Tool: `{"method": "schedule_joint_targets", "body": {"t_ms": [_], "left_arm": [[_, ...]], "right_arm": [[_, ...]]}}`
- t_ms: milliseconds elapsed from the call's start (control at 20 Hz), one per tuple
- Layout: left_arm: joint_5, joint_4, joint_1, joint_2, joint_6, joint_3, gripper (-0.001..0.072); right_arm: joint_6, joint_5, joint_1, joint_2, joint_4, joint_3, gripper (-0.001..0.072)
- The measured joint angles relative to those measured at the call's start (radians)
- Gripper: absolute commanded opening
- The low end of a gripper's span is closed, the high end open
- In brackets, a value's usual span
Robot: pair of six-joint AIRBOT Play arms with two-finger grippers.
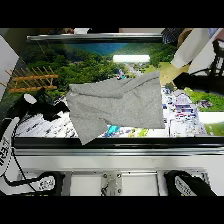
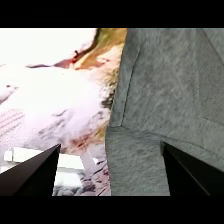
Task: Fold the clothes and pants, and hang the long-sleeved shirts on hangers.
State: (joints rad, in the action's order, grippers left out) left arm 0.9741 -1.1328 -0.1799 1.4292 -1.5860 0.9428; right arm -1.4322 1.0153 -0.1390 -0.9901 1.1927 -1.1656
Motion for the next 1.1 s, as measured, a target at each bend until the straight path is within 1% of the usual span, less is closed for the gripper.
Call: {"method": "schedule_joint_targets", "body": {"t_ms": [150,300,350,400,500,550,650,750,850,1000,1100], "left_arm": [[-0.025,0.026,0.043,0.022,0.007,-0.025,0.0695],[-0.045,0.047,0.088,0.053,0.006,-0.032,0.0695],[-0.052,0.058,0.101,0.062,0.006,-0.033,0.0624],[-0.060,0.066,0.114,0.070,0.006,-0.034,0.0460],[-0.076,0.064,0.132,0.078,-0.002,-0.039,0.0092],[-0.085,0.064,0.138,0.077,-0.003,-0.040,0.0017],[-0.093,0.049,0.143,0.058,-0.006,-0.042,0.0016],[-0.103,0.050,0.139,0.016,-0.001,-0.042,0.0017],[-0.099,0.051,0.137,-0.033,0.010,-0.057,0.0017],[-0.095,0.053,0.138,-0.112,0.025,-0.110,0.0017],[-0.095,0.053,0.142,-0.158,0.034,-0.156,0.0017]], "right_arm": [[-0.007,0.007,0.000,0.073,0.000,0.077,0.0509],[-0.011,0.012,-0.001,0.108,0.000,0.106,0.0509],[-0.015,0.014,-0.002,0.113,0.000,0.110,0.0509],[-0.016,0.020,-0.002,0.117,0.000,0.116,0.0509],[-0.021,0.031,-0.002,0.123,0.000,0.131,0.0509],[-0.032,0.040,-0.003,0.124,0.002,0.145,0.0509],[-0.088,0.064,-0.004,0.126,0.039,0.195,0.0509],[-0.208,0.085,-0.004,0.127,0.109,0.282,0.0510],[-0.350,0.078,-0.005,0.127,0.171,0.397,0.0511],[-0.554,-0.008,-0.005,0.127,0.195,0.570,0.0510],[-0.659,-0.096,-0.004,0.126,0.164,0.662,0.0510]]}}
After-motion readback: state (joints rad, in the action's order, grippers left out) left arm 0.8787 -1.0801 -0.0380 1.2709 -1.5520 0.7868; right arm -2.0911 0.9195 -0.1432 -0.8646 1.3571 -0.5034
